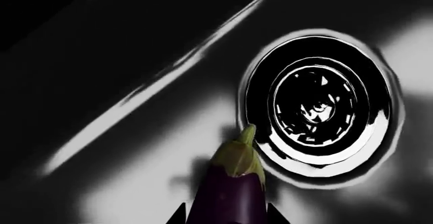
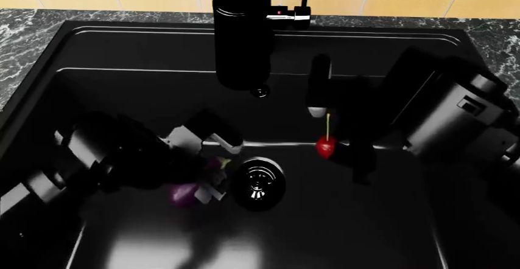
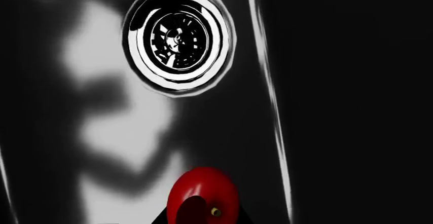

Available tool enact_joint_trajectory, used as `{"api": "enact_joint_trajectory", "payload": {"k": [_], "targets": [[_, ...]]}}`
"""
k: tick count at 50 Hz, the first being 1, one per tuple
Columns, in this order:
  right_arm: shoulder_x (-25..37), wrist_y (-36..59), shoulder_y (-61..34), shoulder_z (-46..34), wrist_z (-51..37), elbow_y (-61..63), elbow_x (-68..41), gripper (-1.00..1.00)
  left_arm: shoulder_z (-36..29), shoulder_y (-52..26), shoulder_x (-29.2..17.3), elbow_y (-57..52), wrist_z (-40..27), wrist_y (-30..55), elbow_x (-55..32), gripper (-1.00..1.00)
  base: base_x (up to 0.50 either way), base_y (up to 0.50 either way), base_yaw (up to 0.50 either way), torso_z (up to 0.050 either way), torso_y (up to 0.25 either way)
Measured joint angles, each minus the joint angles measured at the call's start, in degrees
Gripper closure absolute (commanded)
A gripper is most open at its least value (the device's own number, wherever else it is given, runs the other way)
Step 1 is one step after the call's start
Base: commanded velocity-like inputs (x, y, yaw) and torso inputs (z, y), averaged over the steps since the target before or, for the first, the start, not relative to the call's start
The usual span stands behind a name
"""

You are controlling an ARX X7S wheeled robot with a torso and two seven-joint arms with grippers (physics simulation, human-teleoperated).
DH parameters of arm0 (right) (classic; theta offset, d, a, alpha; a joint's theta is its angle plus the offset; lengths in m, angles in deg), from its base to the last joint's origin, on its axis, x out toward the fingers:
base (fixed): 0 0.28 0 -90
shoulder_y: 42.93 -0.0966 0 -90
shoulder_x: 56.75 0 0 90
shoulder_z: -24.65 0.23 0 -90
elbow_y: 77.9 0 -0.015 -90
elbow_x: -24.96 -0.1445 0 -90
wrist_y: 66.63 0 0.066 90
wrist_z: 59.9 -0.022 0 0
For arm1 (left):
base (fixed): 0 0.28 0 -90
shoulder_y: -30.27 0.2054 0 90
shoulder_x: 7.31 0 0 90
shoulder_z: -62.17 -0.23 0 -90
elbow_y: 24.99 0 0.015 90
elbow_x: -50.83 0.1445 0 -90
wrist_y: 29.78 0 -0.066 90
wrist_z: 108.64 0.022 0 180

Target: Pick up the fruits and vegetables and place them in the sink. Turn on the sink faucet to wash them. Then turn the sink off and put them in the tray.

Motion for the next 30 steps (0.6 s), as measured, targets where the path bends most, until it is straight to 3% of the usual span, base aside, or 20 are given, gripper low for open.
{"api": "enact_joint_trajectory", "payload": {"k": [13,30], "targets": [[0.63,2.54,-1.41,1.92,-1.63,1.8,-0.16,1.0,5.68,-2.09,-7.95,-13.76,-5.45,-2.99,-1.19,1.0,0.0,0.0,0.0,0.0,0.0],[0.2,5.33,-3.64,5.19,-4.73,2.69,0.12,1.0,12.6,-4.58,-16.09,-24.02,-8.35,-7.61,-2.75,1.0,0.0,0.0,0.0,0.0,0.027]]}}
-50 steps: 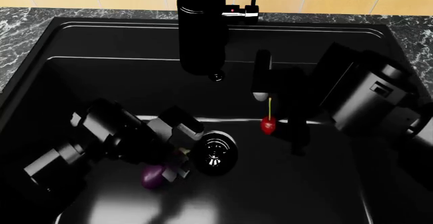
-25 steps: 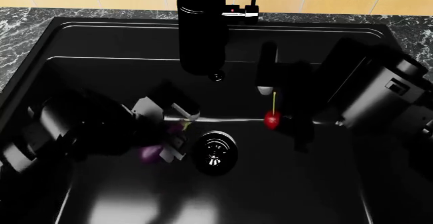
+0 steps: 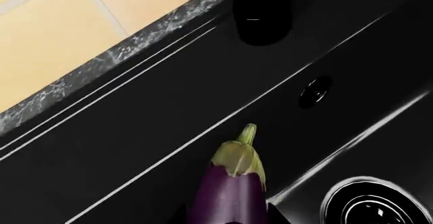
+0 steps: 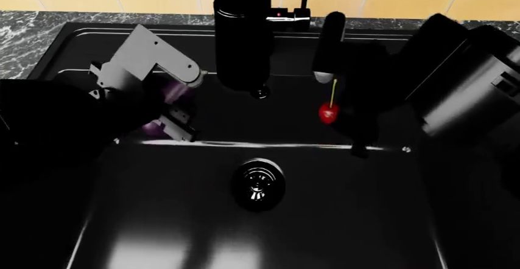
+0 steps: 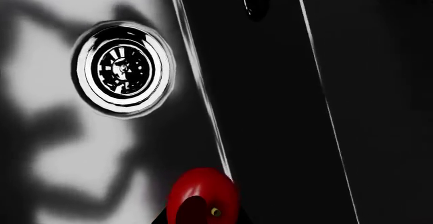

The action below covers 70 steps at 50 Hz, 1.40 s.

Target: Pick up the fruits and vegetables and place them in the sink. Turn on the sink faucet to wash them. Then turn the sink off and put them in the tray.

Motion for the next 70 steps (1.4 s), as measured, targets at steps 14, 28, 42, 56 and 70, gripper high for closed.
{"api": "enact_joint_trajectory", "payload": {"k": [14,28,42,56,70], "targets": [[0.32,1.13,-0.24,0.6,-0.88,0.95,-0.14,1.0,2.49,-0.38,-3.33,-3.58,0.45,-1.51,-1.71,1.0,0.0,0.0,0.0,0.0,0.25],[0.99,2.29,0.15,1.11,-1.65,1.94,-0.49,1.0,3.77,-0.91,-4.97,-5.17,0.5,-1.81,-2.96,1.0,0.0,0.0,0.0,0.0,0.25],[0.91,2.62,-0.1,1.53,-2.27,2.07,-0.54,1.0,5.07,-1.38,-6.12,-6.93,-0.1,-1.67,-4.93,1.0,0.0,0.0,0.0,0.0,0.25],[0.75,3.27,-0.58,1.76,-2.89,2.25,-0.39,1.0,6.34,-1.81,-7.2,-8.7,-1.03,-1.62,-6.69,1.0,-0.24,-0.01,0.0,0.0,0.071],[0.86,4.25,-1.43,1.53,-3.1,2.63,-0.25,1.0,7.96,-2.66,-8.49,-10.87,-2.4,-1.4,-9.17,1.0,-0.5,-0.02,0.0,0.0,0.0]]}}
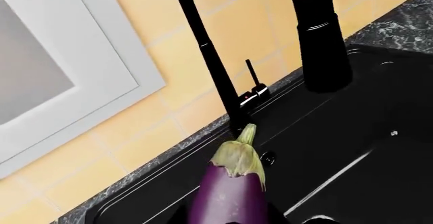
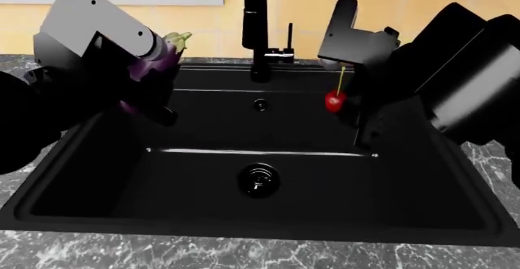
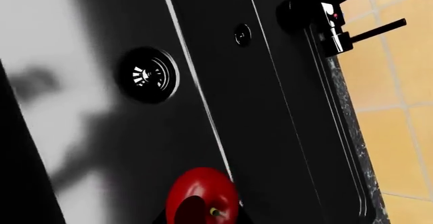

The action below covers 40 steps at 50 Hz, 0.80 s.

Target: Pick up the fruits and vegetables and place them in the sink. Turn on the sink faucet to wash them. Then turn the sink off and put them in the tray.

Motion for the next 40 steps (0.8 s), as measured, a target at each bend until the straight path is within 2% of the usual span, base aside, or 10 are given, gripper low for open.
{"api": "enact_joint_trajectory", "payload": {"k": [6,17,40], "targets": [[-0.15,0.66,-0.18,0.39,-0.34,-0.07,-0.17,1.0,0.48,-0.42,-0.35,-0.56,-0.51,0.19,-0.77,1.0,-0.41,-0.39,0.0,0.0,0.0],[-0.55,1.16,-0.57,2.12,-1.27,-0.55,-0.43,1.0,1.25,-1.65,-0.43,-1.77,-1.72,0.75,-2.34,1.0,-0.19,-0.51,0.0,0.0,0.0],[-1.37,0.95,-1.7,5.21,-3.08,-0.87,-0.67,1.0,1.7,-3.64,-0.16,-3.73,-3.24,1.85,-4.01,1.0,0.0,-0.5,0.0,0.0,0.0]]}}
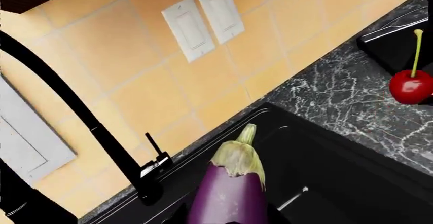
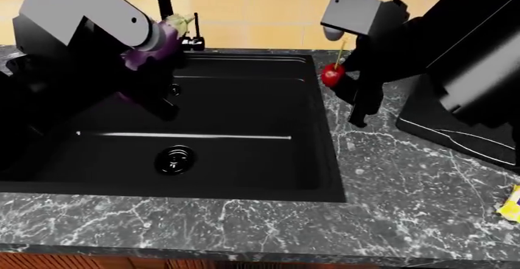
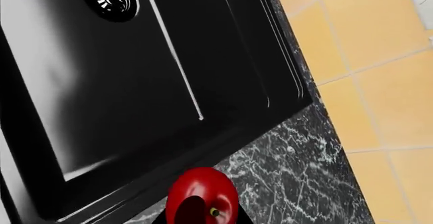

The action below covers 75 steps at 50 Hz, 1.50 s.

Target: Pick up the fruits and vegetables and place them in the sink. Turn on the sink faucet to wash them. Then turn the sink off and put them in the tray.

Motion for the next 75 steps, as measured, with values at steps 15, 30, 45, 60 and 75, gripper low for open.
{"api": "enact_joint_trajectory", "payload": {"k": [15,30,45,60,75], "targets": [[-0.01,0.13,-0.67,0.58,-0.37,0.09,-0.06,1.0,0.05,-1.22,0.9,-0.59,-0.54,0.39,-0.8,1.0,0.02,-0.5,0.0,0.0,0.0],[0.0,0.24,-0.74,0.65,-0.6,0.29,-0.18,1.0,0.01,-1.36,1.35,-0.99,-0.72,0.12,-1.05,1.0,0.02,-0.5,0.0,0.0,0.0],[0.07,0.02,-0.74,0.47,-0.59,0.47,-0.34,1.0,-0.15,-1.17,1.49,-1.28,-0.66,-0.18,-1.1,1.0,0.02,-0.5,0.0,0.0,0.0],[-0.39,-0.73,-1.12,0.8,-0.91,-0.13,-0.36,1.0,-0.41,-0.97,1.55,-1.45,-0.38,-0.46,-0.96,1.0,0.19,-0.23,0.0,0.0,0.0],[-0.39,-0.96,-0.54,1.16,-1.35,0.19,-0.68,1.0,-0.66,-1.17,1.77,-1.45,-0.38,-0.38,-0.86,1.0,0.06,-0.28,0.0,0.0,0.0]]}}
